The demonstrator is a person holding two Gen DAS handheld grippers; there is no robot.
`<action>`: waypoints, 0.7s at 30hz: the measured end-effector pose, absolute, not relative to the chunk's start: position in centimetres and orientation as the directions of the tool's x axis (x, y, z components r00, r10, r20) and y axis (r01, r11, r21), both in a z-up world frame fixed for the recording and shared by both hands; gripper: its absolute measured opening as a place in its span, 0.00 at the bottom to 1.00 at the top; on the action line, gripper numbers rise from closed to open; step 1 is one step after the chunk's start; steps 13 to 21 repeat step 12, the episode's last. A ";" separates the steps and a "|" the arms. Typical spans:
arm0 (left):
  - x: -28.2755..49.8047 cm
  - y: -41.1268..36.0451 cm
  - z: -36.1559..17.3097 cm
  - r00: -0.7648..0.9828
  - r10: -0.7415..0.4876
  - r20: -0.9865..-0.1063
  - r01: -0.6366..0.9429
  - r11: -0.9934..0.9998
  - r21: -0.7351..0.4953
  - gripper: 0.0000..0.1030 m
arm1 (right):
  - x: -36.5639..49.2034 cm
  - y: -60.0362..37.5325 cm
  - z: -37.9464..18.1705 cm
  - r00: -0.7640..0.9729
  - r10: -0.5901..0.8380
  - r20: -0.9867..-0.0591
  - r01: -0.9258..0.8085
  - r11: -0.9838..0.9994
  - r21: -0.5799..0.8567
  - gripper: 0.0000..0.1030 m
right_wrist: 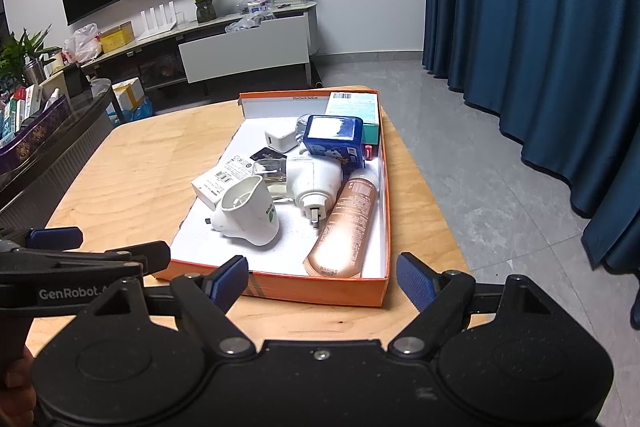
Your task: Organize rigid objects
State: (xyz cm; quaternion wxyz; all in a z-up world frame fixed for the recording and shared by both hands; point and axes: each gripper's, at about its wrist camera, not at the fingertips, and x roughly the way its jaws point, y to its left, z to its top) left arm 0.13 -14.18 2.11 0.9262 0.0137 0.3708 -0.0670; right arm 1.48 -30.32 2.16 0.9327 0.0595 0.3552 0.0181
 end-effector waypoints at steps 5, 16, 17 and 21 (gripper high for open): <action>0.1 -14.2 2.1 0.720 -0.120 -0.683 0.141 0.990 -0.025 1.00 | 1.5 -30.3 2.1 0.747 0.074 -0.661 0.011 0.992 0.123 0.93; 0.1 -14.2 2.3 0.733 -0.131 -0.667 0.150 0.988 -0.029 1.00 | 1.5 -30.3 2.1 0.748 0.064 -0.660 0.020 0.993 0.119 0.93; 0.1 -14.2 2.3 0.733 -0.131 -0.667 0.150 0.988 -0.029 1.00 | 1.5 -30.3 2.1 0.748 0.064 -0.660 0.020 0.993 0.119 0.93; 0.1 -14.2 2.3 0.733 -0.131 -0.667 0.150 0.988 -0.029 1.00 | 1.5 -30.3 2.1 0.748 0.064 -0.660 0.020 0.993 0.119 0.93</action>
